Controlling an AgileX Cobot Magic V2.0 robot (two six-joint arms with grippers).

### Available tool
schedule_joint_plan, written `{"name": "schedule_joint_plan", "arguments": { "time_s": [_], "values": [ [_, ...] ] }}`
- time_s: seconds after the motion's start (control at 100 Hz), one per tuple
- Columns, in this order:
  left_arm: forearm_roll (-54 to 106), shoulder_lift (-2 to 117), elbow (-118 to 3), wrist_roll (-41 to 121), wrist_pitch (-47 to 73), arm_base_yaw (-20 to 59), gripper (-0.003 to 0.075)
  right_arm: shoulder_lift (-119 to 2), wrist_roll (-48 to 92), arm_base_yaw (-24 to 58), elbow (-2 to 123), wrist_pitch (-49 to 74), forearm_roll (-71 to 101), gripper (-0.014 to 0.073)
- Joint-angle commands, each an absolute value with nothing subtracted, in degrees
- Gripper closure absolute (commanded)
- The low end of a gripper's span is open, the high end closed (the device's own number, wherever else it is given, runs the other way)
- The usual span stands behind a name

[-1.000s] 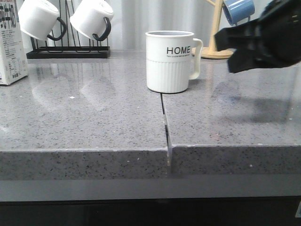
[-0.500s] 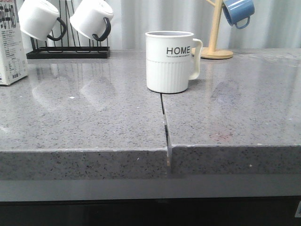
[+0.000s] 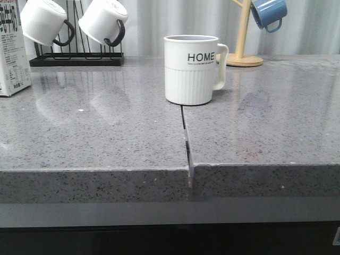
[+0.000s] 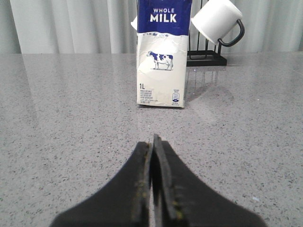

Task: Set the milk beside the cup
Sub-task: 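Open the right gripper and withdraw it from the mug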

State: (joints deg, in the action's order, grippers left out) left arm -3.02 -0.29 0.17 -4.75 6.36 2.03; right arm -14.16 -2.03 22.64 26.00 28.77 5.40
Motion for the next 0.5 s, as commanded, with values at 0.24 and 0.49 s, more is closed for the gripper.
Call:
{"name": "schedule_joint_plan", "arguments": {
  "time_s": [0.24,0.49],
  "values": [
    [-3.75,-1.82,-3.19,-4.74,2.21,2.16,0.0741,-14.10,-2.03,22.67,27.38,25.98,5.05,0.0631],
    [-4.95,6.16,-13.78,-4.74,11.78,2.16,0.0738,-14.10,-2.03,22.67,27.38,25.98,5.05,0.0631]
  ]
}}
